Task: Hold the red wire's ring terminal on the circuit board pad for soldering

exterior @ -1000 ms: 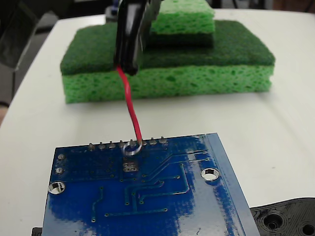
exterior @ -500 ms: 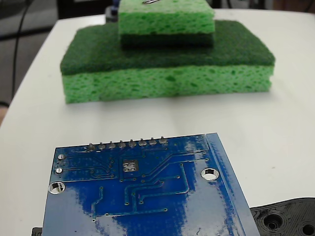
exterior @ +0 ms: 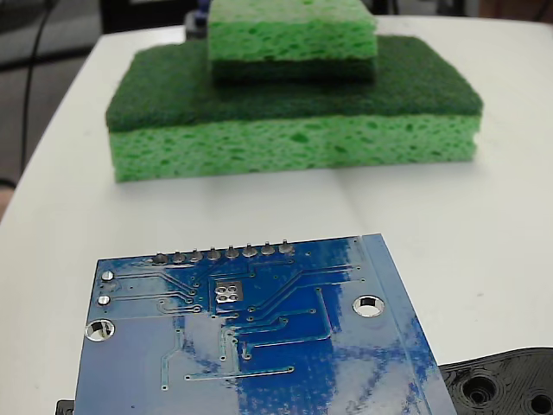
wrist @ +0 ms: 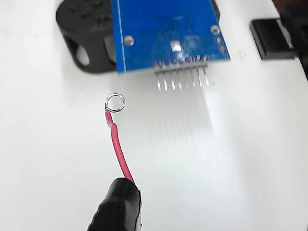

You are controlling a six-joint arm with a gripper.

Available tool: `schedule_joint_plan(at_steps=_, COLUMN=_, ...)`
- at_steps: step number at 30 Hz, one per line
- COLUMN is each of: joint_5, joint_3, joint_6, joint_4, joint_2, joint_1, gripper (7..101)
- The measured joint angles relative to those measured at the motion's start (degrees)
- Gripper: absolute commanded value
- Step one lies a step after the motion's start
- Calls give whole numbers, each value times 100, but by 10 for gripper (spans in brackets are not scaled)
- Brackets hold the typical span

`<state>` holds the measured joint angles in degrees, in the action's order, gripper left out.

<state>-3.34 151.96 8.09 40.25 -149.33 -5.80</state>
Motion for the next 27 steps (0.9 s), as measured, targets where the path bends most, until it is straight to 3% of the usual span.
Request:
schedule_joint_plan(at_steps=11, joint_5=79, joint_3=1389, joint_6=-35, joint_4=448, joint_2=-2496, joint_1=0, gripper=1003)
schedule_joint_plan(at_steps=16, joint_5=97, joint_3=1406, joint_6=-53, joint_4=642, joint_2=-2496, joint_1=70, gripper=1003)
schedule_joint_plan(at_steps=27, joint_5=-44, joint_3=1670, joint_6=-62, joint_4=422, joint_2=-2558, joint_1=255, gripper=1003)
